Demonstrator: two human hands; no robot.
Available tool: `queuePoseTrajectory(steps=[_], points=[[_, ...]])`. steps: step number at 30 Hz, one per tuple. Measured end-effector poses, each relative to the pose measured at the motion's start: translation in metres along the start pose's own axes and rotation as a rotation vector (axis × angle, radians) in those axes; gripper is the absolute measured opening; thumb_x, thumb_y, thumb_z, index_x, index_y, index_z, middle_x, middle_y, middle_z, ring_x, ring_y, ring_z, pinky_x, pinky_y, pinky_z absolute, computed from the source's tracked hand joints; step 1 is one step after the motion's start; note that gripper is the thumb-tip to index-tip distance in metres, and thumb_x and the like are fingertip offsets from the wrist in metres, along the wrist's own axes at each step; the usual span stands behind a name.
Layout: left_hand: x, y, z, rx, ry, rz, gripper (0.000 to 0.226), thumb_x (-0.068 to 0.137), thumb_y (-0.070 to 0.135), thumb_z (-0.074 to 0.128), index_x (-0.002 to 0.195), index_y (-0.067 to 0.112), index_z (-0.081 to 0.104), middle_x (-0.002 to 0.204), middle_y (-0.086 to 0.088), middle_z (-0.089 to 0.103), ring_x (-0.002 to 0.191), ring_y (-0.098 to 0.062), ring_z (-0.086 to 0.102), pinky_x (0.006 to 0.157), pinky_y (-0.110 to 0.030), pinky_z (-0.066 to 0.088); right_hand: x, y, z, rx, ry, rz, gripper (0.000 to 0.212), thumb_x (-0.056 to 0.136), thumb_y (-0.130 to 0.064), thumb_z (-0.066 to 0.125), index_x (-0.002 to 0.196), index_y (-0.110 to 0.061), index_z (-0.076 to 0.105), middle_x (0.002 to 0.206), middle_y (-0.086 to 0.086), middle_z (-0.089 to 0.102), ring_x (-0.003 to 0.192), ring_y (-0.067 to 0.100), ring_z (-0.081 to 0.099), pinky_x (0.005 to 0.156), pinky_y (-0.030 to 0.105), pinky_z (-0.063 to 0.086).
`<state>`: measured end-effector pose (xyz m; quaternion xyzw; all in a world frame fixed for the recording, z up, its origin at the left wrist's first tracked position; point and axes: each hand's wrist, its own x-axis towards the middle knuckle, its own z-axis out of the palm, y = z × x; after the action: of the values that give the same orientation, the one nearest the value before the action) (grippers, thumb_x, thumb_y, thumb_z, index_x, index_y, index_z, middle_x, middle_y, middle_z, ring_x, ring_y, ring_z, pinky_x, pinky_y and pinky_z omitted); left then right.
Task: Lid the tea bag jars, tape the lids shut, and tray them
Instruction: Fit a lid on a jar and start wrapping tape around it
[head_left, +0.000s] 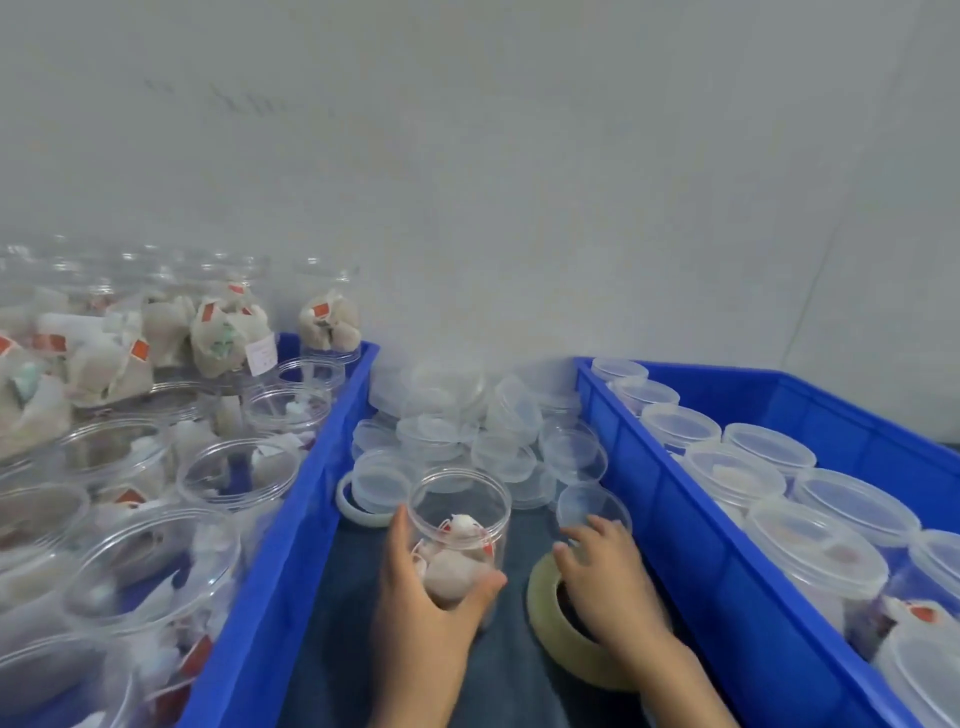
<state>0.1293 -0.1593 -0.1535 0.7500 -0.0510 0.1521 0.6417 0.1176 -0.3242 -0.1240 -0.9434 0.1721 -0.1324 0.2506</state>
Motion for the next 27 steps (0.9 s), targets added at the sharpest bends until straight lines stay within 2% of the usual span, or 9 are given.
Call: queuePoseTrajectory(steps=[4,7,10,13,16,18,20,23,27], points=[[-0.004,0.004,-0.004,-0.033,0.021,0.005,0.101,0.045,0.027,0.089,0.134,0.039,0.043,0.127,0.016,0.056,0.112,-0.005,0.055,0.096,-0.037,0.046,0.011,0.009,0.023,-0.237,-0.075,0.054,0.042,0.098,-0.044,0.029,0.133,-0.027,0.045,0.155,-0.002,0.019,0.145,0.020,0.003,0.114,0.048,0.009],[-0.006,0.009,-0.005,-0.015,0.042,-0.003,0.101,0.047,0.029,0.089,0.136,0.035,0.041,0.130,0.013,0.054,0.115,-0.008,0.054,0.098,-0.036,0.044,0.015,0.008,0.028,-0.220,-0.026,0.043,0.038,0.098,-0.039,0.032,0.126,-0.022,0.051,0.145,-0.004,0.037,0.142,0.014,0.016,0.113,0.052,0.013],[-0.005,0.008,-0.006,-0.022,0.038,0.001,0.101,0.048,0.029,0.089,0.136,0.036,0.041,0.130,0.014,0.054,0.115,-0.008,0.053,0.097,-0.036,0.045,0.012,0.007,0.020,-0.104,0.110,-0.081,0.029,0.096,-0.029,0.046,0.119,-0.018,0.059,0.131,-0.007,0.048,0.126,0.010,0.039,0.110,0.042,0.027],[-0.006,0.006,-0.004,-0.015,0.067,0.001,0.101,0.042,0.033,0.089,0.132,0.038,0.043,0.126,0.017,0.054,0.112,-0.007,0.054,0.095,-0.035,0.046,-0.002,-0.004,0.002,0.278,0.475,-0.215,0.018,0.082,-0.011,0.069,0.095,-0.022,0.068,0.102,-0.011,0.062,0.098,0.004,0.057,0.087,0.010,0.040],[-0.009,0.007,0.001,-0.011,0.058,0.037,0.101,0.033,0.037,0.089,0.123,0.037,0.046,0.117,0.020,0.052,0.108,-0.011,0.056,0.091,-0.036,0.048,-0.016,-0.020,-0.020,1.001,0.631,-0.090,0.025,0.079,-0.003,0.072,0.082,-0.027,0.065,0.079,-0.009,0.068,0.077,0.003,0.066,0.068,0.010,0.049],[-0.012,0.008,0.005,0.002,0.018,0.096,0.107,0.029,0.038,0.091,0.126,0.029,0.045,0.117,0.019,0.047,0.109,-0.015,0.055,0.091,-0.041,0.048,-0.021,-0.025,-0.031,1.497,0.482,0.002,0.027,0.078,-0.004,0.070,0.095,-0.025,0.066,0.082,-0.007,0.071,0.075,0.007,0.069,0.063,0.015,0.053],[-0.012,0.007,0.007,0.022,-0.018,0.178,0.117,0.027,0.044,0.086,0.133,0.021,0.040,0.120,0.009,0.044,0.116,-0.019,0.051,0.094,-0.046,0.046,-0.025,-0.028,-0.036,1.685,0.241,0.089,0.041,0.066,-0.011,0.071,0.105,-0.021,0.066,0.091,0.000,0.074,0.073,0.008,0.069,0.057,0.014,0.052],[-0.014,0.007,0.008,-0.011,-0.105,0.213,0.120,0.029,0.060,0.077,0.134,0.039,0.023,0.130,0.010,0.034,0.127,-0.010,0.039,0.102,-0.035,0.039,-0.028,-0.034,-0.026,1.530,0.047,0.108,0.044,0.065,-0.022,0.067,0.108,-0.017,0.066,0.095,0.005,0.073,0.077,0.012,0.068,0.063,0.017,0.055],[-0.015,0.011,0.002,-0.173,-0.185,0.186,0.119,0.036,0.082,0.070,0.134,0.051,0.010,0.142,0.026,0.030,0.127,0.012,0.036,0.095,-0.008,0.035,-0.032,-0.040,-0.016,1.191,0.060,0.006,0.049,0.056,-0.051,0.065,0.101,-0.032,0.072,0.080,-0.015,0.068,0.071,-0.001,0.059,0.069,0.019,0.050]])
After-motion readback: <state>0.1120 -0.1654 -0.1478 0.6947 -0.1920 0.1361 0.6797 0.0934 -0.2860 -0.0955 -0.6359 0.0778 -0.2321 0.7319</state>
